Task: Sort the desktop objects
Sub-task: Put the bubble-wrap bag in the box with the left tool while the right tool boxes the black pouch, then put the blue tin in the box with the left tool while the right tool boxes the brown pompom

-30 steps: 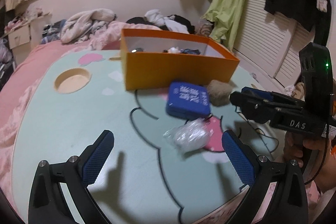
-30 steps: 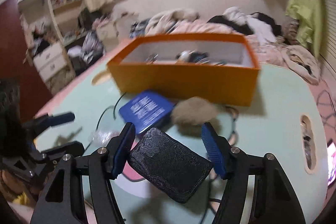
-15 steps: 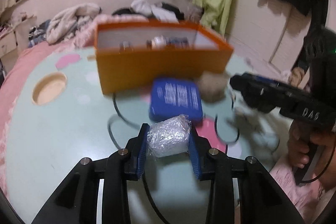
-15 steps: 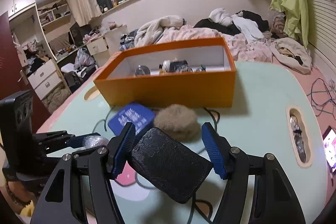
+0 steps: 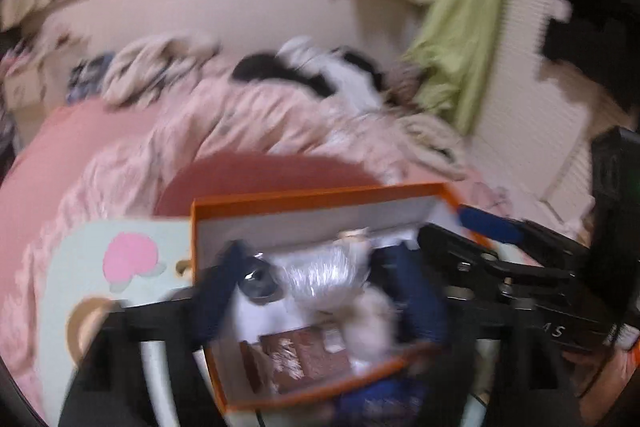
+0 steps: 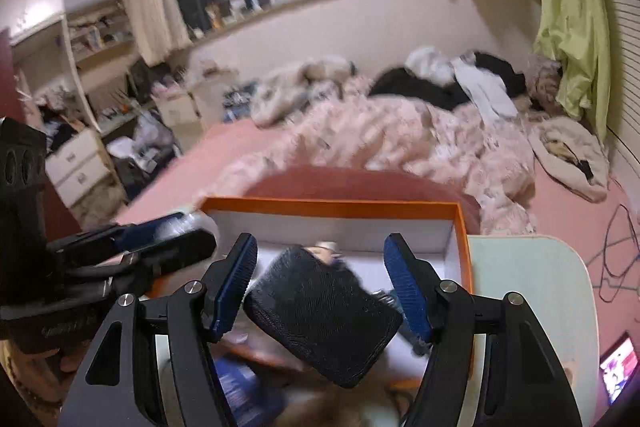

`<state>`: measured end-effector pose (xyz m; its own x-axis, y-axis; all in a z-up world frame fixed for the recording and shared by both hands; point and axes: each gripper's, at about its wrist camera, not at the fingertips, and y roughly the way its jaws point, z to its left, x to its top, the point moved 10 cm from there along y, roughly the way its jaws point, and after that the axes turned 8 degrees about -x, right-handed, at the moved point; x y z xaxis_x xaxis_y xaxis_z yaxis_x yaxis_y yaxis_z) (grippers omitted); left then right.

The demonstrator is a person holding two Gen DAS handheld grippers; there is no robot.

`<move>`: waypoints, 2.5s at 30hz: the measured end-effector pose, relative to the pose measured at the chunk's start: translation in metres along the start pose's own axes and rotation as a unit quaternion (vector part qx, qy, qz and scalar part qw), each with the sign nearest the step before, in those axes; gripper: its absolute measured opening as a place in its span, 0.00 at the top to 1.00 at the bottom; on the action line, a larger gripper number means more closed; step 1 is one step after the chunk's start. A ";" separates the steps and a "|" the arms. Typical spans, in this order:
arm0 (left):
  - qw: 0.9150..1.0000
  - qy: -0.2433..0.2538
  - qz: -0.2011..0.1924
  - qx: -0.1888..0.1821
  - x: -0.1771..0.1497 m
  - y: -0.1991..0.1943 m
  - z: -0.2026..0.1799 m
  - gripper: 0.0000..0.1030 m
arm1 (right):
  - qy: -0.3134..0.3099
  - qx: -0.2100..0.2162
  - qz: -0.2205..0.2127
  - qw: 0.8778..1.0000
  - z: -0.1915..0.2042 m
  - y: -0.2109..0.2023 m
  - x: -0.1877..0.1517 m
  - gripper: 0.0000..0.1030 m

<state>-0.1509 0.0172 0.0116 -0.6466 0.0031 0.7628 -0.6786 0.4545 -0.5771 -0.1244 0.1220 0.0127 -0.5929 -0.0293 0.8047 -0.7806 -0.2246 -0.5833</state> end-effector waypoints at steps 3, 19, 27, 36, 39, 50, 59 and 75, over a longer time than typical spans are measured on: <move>1.000 0.021 -0.011 0.005 -0.002 0.009 -0.003 0.21 | 0.014 -0.021 0.050 0.998 -0.018 0.031 -0.018 0.27; 0.998 -0.013 -0.061 -0.026 -0.001 -0.038 -0.002 0.17 | 0.047 -0.012 -0.002 0.999 -0.024 -0.011 -0.006 0.27; 0.999 -0.021 -0.013 -0.023 -0.048 -0.063 -0.008 0.13 | 0.039 -0.012 0.003 0.999 -0.011 -0.048 -0.028 0.27; 0.997 -0.026 0.068 0.010 -0.131 -0.054 -0.011 0.13 | -0.019 -0.066 0.048 0.996 -0.003 -0.061 -0.100 0.27; 0.996 -0.009 0.075 0.039 -0.140 -0.051 -0.009 0.06 | -0.027 -0.084 0.060 0.994 -0.008 -0.062 -0.115 0.27; 0.989 0.065 0.094 0.098 -0.148 -0.043 -0.019 0.00 | -0.019 -0.126 0.116 0.985 -0.030 -0.037 -0.142 0.16; 0.989 0.065 0.094 0.098 -0.147 -0.044 -0.018 0.00 | -0.020 -0.127 0.115 0.985 -0.030 -0.038 -0.144 0.16; 0.989 0.065 0.093 0.098 -0.147 -0.044 -0.018 0.00 | -0.019 -0.126 0.116 0.985 -0.028 -0.039 -0.143 0.15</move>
<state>-0.0192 0.0128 -0.0698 -0.7258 0.1902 0.6611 -0.6140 0.2544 -0.7472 -0.0146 0.1626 -0.0832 -0.7566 -0.0878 0.6479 -0.6527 0.0420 -0.7565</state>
